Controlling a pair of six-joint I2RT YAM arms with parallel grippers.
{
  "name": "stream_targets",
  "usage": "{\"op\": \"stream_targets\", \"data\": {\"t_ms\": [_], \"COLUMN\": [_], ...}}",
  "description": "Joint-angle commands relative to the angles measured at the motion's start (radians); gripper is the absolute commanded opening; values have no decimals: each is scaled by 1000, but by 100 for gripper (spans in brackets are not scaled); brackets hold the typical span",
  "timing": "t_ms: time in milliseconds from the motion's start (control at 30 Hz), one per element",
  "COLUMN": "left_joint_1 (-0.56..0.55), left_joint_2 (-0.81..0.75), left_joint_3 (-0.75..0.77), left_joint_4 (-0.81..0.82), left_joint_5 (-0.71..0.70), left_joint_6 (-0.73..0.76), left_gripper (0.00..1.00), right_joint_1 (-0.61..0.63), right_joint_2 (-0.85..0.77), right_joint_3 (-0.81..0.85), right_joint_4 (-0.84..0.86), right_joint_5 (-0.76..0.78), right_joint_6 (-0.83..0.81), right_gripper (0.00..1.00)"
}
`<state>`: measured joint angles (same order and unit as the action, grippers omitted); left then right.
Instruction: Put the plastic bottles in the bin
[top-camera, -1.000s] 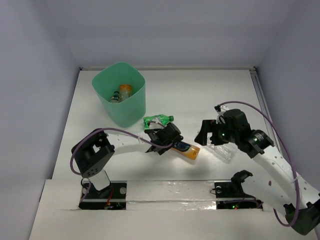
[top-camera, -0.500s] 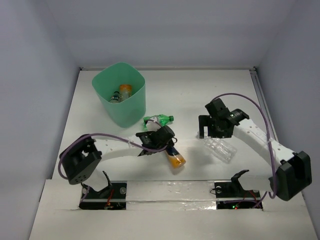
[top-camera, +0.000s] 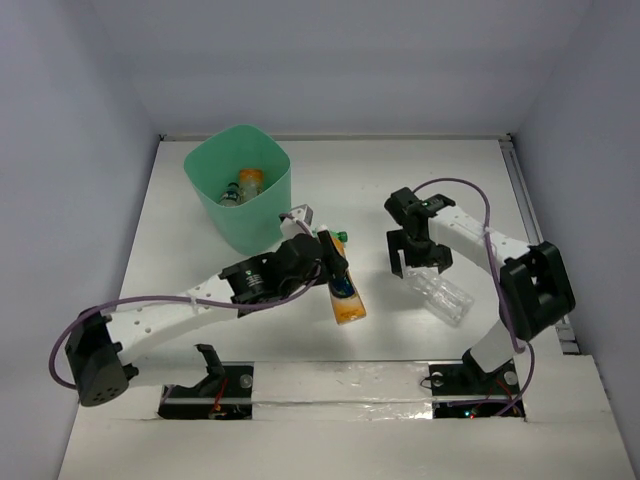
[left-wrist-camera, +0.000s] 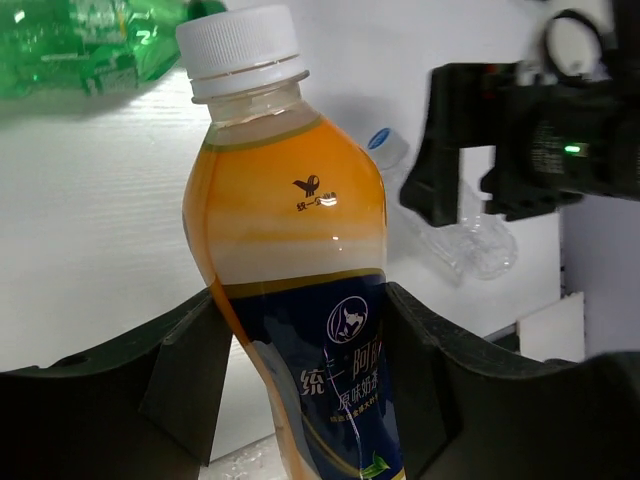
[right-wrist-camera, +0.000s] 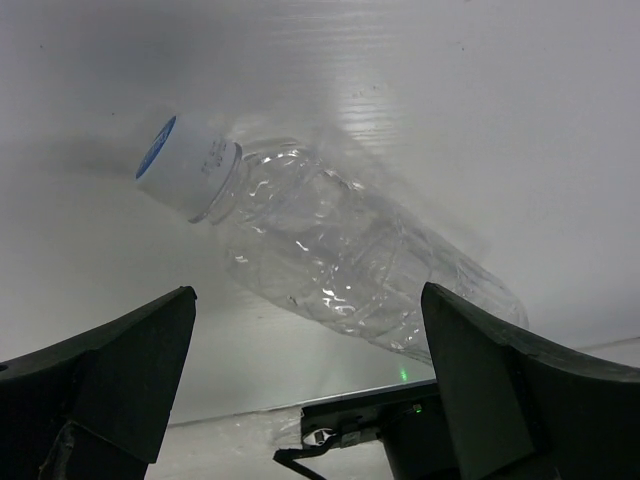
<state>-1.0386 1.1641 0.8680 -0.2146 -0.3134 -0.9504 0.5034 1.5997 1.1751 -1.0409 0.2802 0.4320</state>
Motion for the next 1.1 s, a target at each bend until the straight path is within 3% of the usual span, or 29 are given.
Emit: {"op": "stream_targets", "data": {"t_ms": [0,100,300,533,667,700,800,1067], "left_joint_1": [3,15,75,320,471,518,584,684], "left_joint_2": [-76,-124,-156,-130,-58,-43,14,131], "left_joint_3": [98,194,455,571,667,689,739,767], "left_joint_4": [-32,-72,-130,-89,-101,-115,-117,-86], "left_joint_5": [-7,-36,-148,-171,-164,-164,-196,-266], "left_joint_6": [87,136,280,421,502,533,568,645], "left_gripper": [52,44,43,42,42,42,42,42], "right_joint_1": [-5,-5,-5,-5,-5,-5,-5,-5], "right_joint_2": [44,98,146,180,174,166,132,-131], "right_joint_3": [54,47,29,18,15,12,-8,58], "right_joint_4": [-42,-31,-4,36,54,62,103,182], "right_joint_5": [19,-27,-44,-85,-104,-116,-122,-269], "right_joint_6": [-30,-50,-68,-87,-91,-93,-84,-50], "right_gripper": [100,100,99,89,77,71,66,59]}}
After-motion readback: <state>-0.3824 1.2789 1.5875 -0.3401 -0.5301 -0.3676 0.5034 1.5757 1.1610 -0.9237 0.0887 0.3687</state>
